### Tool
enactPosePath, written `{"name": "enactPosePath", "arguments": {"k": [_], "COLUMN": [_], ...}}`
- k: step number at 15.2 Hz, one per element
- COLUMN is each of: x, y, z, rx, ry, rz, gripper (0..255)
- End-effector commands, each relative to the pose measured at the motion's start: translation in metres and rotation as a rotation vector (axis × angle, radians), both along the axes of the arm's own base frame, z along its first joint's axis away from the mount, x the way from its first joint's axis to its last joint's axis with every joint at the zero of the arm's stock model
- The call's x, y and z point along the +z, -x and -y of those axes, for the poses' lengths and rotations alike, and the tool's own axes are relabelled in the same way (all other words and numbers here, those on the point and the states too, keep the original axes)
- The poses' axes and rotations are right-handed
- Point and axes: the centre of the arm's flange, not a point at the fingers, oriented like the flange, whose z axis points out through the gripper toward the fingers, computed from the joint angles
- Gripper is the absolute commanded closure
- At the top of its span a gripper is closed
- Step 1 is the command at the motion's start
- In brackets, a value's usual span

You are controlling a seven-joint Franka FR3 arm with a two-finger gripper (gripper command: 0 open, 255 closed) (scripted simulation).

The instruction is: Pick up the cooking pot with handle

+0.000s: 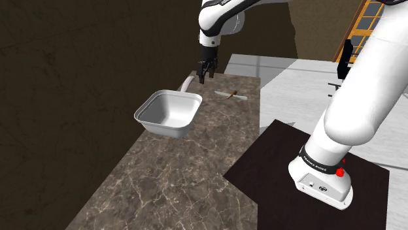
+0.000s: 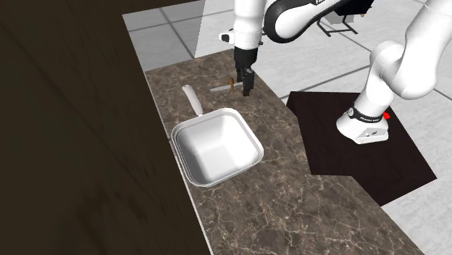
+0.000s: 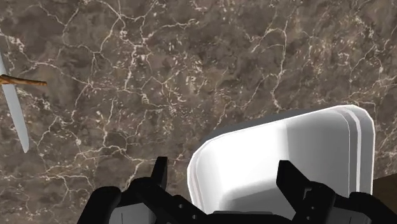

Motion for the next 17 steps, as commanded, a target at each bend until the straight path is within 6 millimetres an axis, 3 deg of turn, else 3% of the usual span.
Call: {"name": "enactPosePath", "arguments": {"k": [1, 12, 17], "x": [-0.015, -0.097, -0.123], "y": [-0.022, -0.134, -0.134], "z": [-0.004, -0.032, -0.032], "rx": [0.028, 0.171, 0.171], "ry": [-0.009, -0.06, -0.06], "rz": [0.004, 0.024, 0.024], "gripper": [0, 0, 0]}}
